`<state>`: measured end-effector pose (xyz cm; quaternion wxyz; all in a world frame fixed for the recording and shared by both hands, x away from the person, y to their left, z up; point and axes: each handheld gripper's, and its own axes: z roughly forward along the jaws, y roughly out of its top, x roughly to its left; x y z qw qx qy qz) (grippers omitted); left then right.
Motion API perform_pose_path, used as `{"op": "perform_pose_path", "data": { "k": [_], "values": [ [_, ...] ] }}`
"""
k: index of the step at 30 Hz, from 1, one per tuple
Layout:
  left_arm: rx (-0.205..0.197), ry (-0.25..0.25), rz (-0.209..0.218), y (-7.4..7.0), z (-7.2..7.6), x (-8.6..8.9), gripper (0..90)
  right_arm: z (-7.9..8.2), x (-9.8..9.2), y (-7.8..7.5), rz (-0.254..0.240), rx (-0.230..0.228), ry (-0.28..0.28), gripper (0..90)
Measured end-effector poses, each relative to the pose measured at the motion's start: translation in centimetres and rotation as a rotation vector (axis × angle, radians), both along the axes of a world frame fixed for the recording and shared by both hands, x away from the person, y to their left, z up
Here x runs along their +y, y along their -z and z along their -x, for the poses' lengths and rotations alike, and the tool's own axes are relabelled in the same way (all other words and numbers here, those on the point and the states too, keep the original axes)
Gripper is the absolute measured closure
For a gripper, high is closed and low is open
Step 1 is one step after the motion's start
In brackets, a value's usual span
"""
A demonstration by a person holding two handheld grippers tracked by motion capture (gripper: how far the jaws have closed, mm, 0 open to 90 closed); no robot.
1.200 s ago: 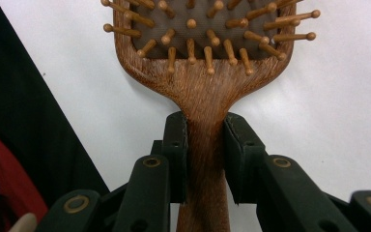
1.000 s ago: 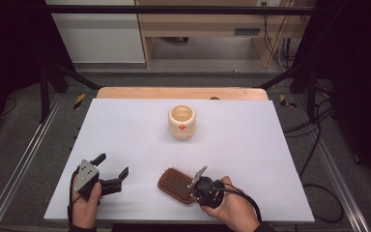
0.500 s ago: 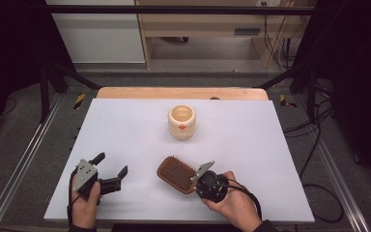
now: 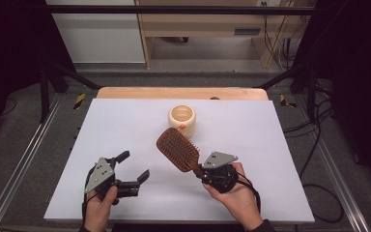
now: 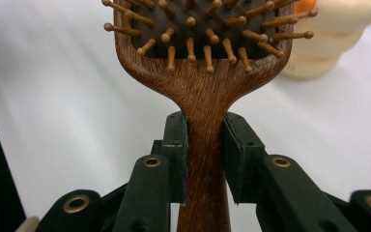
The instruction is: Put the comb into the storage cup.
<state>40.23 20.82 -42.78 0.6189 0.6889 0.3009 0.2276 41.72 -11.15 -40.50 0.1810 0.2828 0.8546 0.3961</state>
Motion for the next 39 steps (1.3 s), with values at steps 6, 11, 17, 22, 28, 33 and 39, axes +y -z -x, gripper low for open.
{"op": "perform_pose_path", "data": {
  "k": [6,11,17,22,28,33,39],
  "values": [
    [0.006,0.061,-0.02,-1.6,-0.4,-2.9,4.4,0.0,-0.1,-0.3,-0.088,-0.081,0.019,72.8],
    [0.021,0.082,0.003,-3.3,-0.9,-4.2,4.6,-0.2,-0.5,-0.5,-0.16,-0.132,0.034,72.8],
    [0.031,0.129,0.058,-6.1,-1.3,-5.5,5.3,-0.3,-0.8,-0.5,-0.222,-0.192,0.057,72.8],
    [0.035,0.106,0.043,-7.2,-1.6,-6.4,4.8,-0.3,-0.8,0.1,-0.265,-0.214,0.067,72.9],
    [0.025,0.106,0.037,-7.5,-1.7,-7.7,4.5,-0.1,-1.1,0.8,-0.267,-0.227,0.075,72.9],
    [0.047,0.124,0.054,-7.5,-2.0,-8.7,4.5,0.1,-1.2,0.9,-0.282,-0.241,0.071,72.9],
    [0.063,0.14,0.08,-8.3,-2.5,-9.5,3.8,0.4,-1.1,1.1,-0.296,-0.252,0.066,72.9]
  ]
}}
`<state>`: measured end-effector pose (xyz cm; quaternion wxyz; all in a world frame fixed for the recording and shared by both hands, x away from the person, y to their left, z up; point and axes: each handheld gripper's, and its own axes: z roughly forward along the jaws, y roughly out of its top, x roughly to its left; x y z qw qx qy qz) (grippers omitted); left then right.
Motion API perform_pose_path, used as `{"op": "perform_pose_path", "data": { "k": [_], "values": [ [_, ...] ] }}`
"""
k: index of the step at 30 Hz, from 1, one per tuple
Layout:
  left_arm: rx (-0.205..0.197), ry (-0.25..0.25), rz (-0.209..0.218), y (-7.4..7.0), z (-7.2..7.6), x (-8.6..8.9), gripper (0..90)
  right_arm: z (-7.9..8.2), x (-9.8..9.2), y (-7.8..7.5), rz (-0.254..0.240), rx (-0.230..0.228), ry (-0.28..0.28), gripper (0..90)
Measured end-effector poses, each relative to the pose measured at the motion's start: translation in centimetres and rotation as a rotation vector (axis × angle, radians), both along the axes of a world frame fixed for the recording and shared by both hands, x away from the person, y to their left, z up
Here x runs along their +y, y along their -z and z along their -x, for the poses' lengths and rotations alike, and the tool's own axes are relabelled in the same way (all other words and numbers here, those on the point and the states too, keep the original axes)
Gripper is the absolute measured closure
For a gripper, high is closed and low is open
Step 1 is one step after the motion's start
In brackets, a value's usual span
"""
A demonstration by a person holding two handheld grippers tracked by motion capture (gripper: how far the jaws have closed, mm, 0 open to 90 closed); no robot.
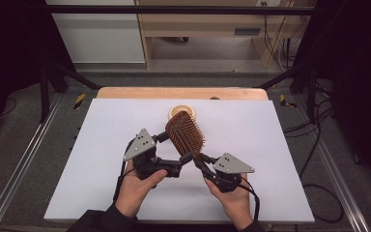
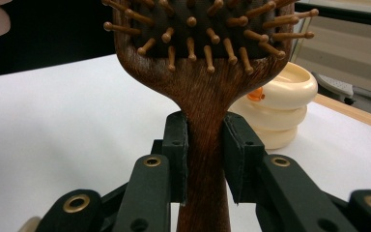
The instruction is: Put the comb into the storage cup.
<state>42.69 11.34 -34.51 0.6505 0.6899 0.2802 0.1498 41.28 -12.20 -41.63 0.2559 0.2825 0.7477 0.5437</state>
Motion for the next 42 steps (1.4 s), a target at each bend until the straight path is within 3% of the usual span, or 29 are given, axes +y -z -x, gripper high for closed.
{"op": "perform_pose_path", "data": {
  "k": [3,10,19,27,34,39,42],
  "values": [
    [0.025,0.004,0.03,-0.3,-0.3,0.1,4.4,0.2,0.0,0.0,-0.01,-0.013,-0.009,72.9],
    [0.058,-0.022,0.056,-0.4,-1.3,0.2,6.1,0.5,0.3,0.0,-0.011,-0.031,-0.015,72.9],
    [0.129,-0.021,0.142,-0.1,-1.9,0.3,17.4,0.6,0.4,0.2,-0.017,-0.036,-0.009,72.9],
    [0.151,-0.053,0.157,-0.1,-2.1,0.3,29.9,0.7,0.6,0.4,-0.016,-0.038,-0.001,72.8],
    [0.195,-0.069,0.201,-0.1,-2.4,0.4,33.6,0.7,0.7,0.6,0.0,-0.044,0.01,72.8],
    [0.208,-0.072,0.2,0.0,-2.5,0.4,36.0,0.7,0.9,0.7,-0.003,-0.042,0.008,72.8],
    [0.202,-0.087,0.192,-0.1,-2.4,0.4,42.5,0.7,1.0,0.8,0.0,-0.041,0.002,72.7]
  ]
}}
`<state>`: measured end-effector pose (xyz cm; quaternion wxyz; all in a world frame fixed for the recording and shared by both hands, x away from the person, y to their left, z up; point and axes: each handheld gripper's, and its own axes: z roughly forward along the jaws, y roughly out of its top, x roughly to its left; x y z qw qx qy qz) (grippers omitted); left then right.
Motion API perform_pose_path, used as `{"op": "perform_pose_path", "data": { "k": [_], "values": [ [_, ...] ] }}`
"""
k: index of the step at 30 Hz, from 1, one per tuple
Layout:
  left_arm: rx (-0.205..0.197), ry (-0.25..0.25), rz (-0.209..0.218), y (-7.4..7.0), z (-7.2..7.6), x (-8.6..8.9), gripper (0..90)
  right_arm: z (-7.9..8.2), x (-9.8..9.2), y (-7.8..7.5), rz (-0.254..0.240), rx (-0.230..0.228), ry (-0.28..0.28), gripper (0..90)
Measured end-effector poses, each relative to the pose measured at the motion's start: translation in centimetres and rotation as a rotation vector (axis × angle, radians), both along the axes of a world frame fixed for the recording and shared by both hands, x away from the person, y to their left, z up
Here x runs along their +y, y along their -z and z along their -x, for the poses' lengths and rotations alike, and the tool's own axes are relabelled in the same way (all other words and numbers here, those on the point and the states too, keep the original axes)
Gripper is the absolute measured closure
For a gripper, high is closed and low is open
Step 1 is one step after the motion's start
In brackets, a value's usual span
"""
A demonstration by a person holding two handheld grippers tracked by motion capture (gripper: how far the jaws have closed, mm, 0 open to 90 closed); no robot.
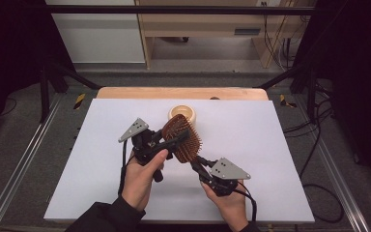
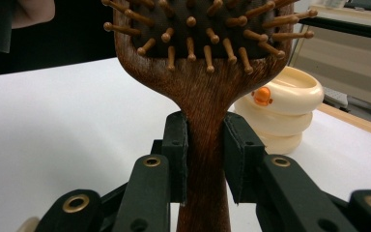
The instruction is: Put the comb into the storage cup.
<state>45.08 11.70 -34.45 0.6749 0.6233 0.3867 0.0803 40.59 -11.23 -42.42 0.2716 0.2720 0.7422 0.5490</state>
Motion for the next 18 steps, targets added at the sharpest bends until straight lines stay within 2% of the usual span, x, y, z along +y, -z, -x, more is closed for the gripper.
{"op": "perform_pose_path", "data": {
  "k": [3,7,18],
  "values": [
    [0.01,-0.02,-0.013,0.0,0.12,-0.01,44.5,-0.05,0.12,0.16,-0.002,0.01,-0.005,72.7],
    [0.004,-0.025,-0.016,-0.03,0.35,-0.22,47.3,-0.18,0.21,0.38,-0.008,0.017,-0.012,72.5],
    [-0.017,0.007,-0.066,-0.3,0.5,-0.8,50.1,-0.64,0.31,0.88,-0.028,0.059,-0.029,70.2]
  ]
}}
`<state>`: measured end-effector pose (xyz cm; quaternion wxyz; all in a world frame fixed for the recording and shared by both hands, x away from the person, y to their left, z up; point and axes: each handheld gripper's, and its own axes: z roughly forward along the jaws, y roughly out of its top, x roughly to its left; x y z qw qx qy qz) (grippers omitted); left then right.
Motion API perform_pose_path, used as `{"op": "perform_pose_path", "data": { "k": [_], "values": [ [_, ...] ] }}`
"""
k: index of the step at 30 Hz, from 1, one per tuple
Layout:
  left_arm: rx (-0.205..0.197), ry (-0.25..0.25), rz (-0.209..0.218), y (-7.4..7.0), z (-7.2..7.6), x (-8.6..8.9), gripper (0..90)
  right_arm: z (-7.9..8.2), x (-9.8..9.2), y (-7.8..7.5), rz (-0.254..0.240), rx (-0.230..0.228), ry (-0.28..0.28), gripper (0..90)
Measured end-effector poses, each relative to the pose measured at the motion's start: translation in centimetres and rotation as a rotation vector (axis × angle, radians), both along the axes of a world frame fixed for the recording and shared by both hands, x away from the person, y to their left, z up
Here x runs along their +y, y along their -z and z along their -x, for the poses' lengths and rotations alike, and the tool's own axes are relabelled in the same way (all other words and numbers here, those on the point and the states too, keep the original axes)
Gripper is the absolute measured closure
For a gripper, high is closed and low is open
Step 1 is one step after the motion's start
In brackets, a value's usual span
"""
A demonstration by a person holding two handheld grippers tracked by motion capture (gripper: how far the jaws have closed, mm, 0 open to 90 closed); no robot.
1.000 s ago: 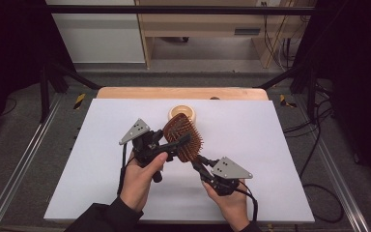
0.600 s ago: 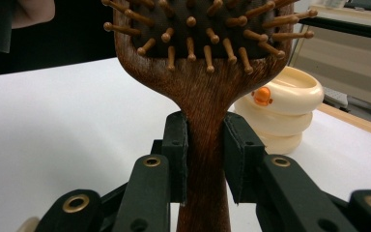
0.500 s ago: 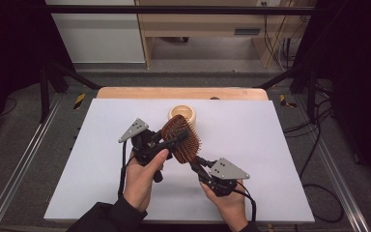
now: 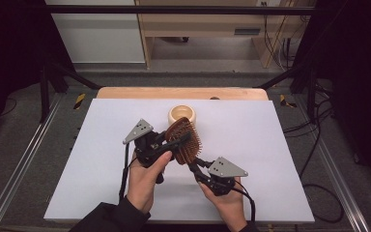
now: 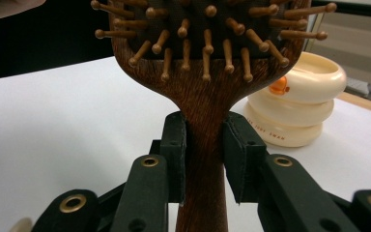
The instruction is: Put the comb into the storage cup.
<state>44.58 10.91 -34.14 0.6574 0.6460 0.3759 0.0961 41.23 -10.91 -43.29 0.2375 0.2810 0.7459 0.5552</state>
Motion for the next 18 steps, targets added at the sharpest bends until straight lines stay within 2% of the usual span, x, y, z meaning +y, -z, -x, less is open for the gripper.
{"op": "perform_pose_path", "data": {
  "k": [2,6,9,11,13,16,18],
  "values": [
    [-0.004,-0.005,-0.006,0.0,-0.1,0.1,50.1,-0.1,-0.1,0.0,-0.014,0.012,-0.001,62.6],
    [-0.016,-0.035,0.011,-0.5,-0.5,0.7,50.0,-0.2,-0.7,-0.2,-0.046,0.016,0.016,50.1],
    [-0.024,-0.059,0.011,-1.1,-0.8,1.4,49.9,-0.6,-1.2,-0.1,-0.06,0.06,0.013,43.3],
    [-0.031,-0.074,0.009,-1.5,-1.0,1.9,49.8,-0.7,-1.6,0.1,-0.052,0.064,0.019,39.3],
    [-0.048,-0.091,-0.003,-2.0,-1.1,2.4,49.8,-0.9,-1.9,0.3,-0.065,0.066,0.024,33.0],
    [-0.064,-0.107,-0.014,-2.7,-1.3,3.0,49.8,-1.4,-2.0,0.5,-0.048,0.096,0.061,27.3],
    [-0.078,-0.117,-0.019,-3.1,-1.5,3.3,49.8,-1.7,-1.9,0.8,-0.027,0.114,0.105,24.9]
  ]
}}
